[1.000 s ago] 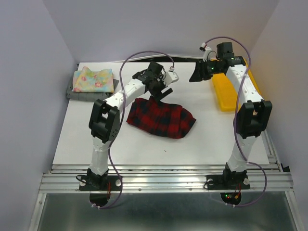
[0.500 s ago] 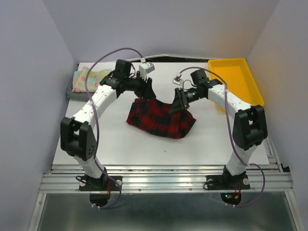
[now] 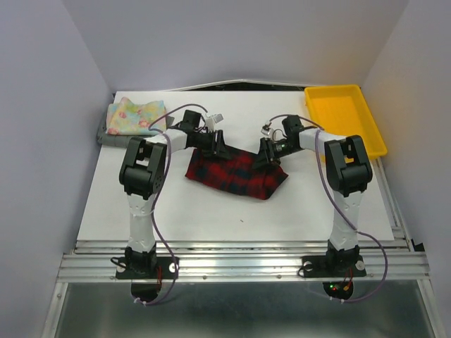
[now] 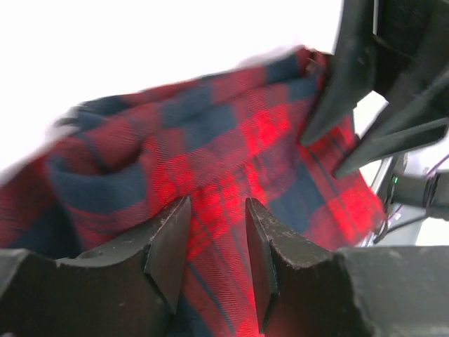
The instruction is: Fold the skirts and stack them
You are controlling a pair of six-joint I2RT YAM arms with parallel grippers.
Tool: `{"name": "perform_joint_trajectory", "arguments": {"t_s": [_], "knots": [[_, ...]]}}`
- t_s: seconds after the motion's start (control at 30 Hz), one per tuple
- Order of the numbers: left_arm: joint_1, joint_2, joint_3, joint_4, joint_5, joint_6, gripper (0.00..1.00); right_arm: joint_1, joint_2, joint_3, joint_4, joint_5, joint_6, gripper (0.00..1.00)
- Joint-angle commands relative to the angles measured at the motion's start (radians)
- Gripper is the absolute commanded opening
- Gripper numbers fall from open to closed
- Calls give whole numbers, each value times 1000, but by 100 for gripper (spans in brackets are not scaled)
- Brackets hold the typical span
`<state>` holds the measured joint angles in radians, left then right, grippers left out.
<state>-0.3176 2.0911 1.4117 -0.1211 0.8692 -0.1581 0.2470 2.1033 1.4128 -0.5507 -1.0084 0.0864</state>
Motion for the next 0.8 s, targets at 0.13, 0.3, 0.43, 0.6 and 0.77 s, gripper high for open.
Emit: {"name": "perform_joint_trajectory", "arguments": {"t_s": [0.13,0.3,0.43,0.6,0.77], "knots": [[63,148,133,-17,-110,63,51,-18,139,107,43,295,-151,53],[71,66,165,-52,-78,152,63,-18,83,196,-26,278,-188,61],[71,-148,171,-81,-61,253,81,-18,-55,259,-98,174,-136,72],[69,-330,106,-80,7,171,99,-9,-238,188,-85,27,-5,82],[64,-419,-80,-14,137,25,83,21,-325,-32,75,-152,206,82]]}}
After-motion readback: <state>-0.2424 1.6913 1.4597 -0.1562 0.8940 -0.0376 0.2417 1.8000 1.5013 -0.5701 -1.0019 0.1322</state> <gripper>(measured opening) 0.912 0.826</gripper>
